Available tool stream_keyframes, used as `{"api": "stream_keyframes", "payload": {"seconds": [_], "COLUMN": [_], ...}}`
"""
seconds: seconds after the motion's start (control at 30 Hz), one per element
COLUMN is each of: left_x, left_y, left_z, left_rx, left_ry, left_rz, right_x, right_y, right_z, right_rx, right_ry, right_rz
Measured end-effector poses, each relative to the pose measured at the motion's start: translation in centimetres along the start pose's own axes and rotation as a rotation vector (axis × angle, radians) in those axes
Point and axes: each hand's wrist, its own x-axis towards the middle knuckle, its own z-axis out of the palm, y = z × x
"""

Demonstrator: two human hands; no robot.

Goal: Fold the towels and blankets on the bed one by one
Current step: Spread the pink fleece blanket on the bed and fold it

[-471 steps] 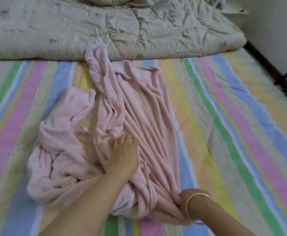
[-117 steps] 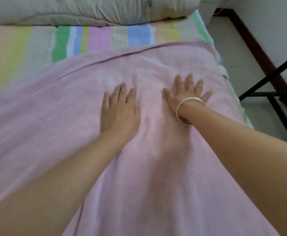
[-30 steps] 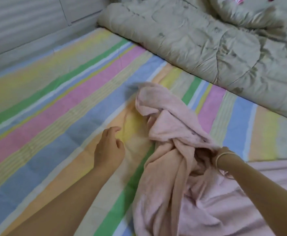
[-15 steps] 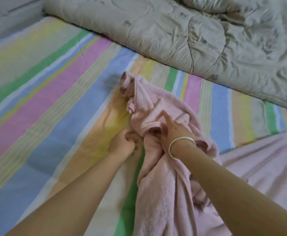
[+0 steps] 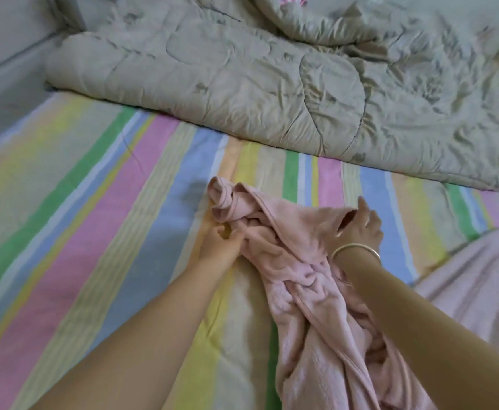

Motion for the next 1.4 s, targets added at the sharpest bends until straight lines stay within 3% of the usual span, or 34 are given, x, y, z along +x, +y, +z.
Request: {"api": "stream_keyframes", "payload": {"seconds": [0.13, 0.23, 0.3, 0.4, 0.53, 0.63, 0.7, 0.77, 0.83, 0.9, 1.0, 1.13, 1.23, 1.4], "left_x": [-0.3, -0.8, -1.6, -1.7, -2.4, -4.9, -6.0, -5.7, -4.8, -3.4, -1.6, -0.5, -0.8, -1.8], "left_y": [0.8, 0.6, 0.5, -1.8, -7.5, -11.3, -13.0, -13.0, -11.3, -10.3, -10.3, -10.5, -10.2, -11.2], "left_z": [1.3, 0.3, -2.0, -10.3, -24.5, -30.1, -31.6, -32.6, -33.2, -33.6, -33.3, -31.7, -30.7, -32.2], "left_rx": [0.140, 0.295, 0.465, 0.732, 0.999, 1.179, 1.280, 1.226, 0.978, 0.608, 0.356, -0.006, 0.154, 0.331], "left_ry": [0.021, 0.104, 0.232, 0.418, 0.528, 0.379, 0.151, -0.087, -0.200, -0.081, 0.098, -0.097, -0.253, -0.147], "left_rz": [0.127, 0.194, 0.186, 0.180, -0.004, -0.245, -0.230, -0.209, -0.230, -0.226, -0.094, -0.118, -0.079, -0.083], "right_x": [-0.9, -1.0, -0.9, -2.2, -6.5, -10.7, -13.0, -14.8, -15.8, -16.6, -17.1, -16.5, -15.5, -15.2], "right_y": [-1.1, -3.7, -4.7, -7.0, -11.8, -15.8, -18.1, -19.9, -21.2, -22.2, -22.9, -23.4, -23.9, -25.1], "right_z": [2.5, 5.1, 6.4, 8.3, 10.7, 12.5, 14.0, 15.6, 16.8, 18.1, 19.4, 20.8, 21.6, 21.8], "right_rx": [-0.483, -0.449, -0.465, -0.518, -0.509, -0.498, -0.495, -0.521, -0.544, -0.562, -0.651, -0.720, -0.716, -0.782], "right_ry": [-0.159, -0.373, -0.368, -0.258, -0.255, -0.317, -0.391, -0.449, -0.476, -0.489, -0.491, -0.470, -0.494, -0.448], "right_rz": [-0.349, -0.384, -0.374, -0.421, -0.461, -0.630, -0.720, -0.806, -0.880, -0.902, -0.834, -0.743, -0.715, -0.732]}}
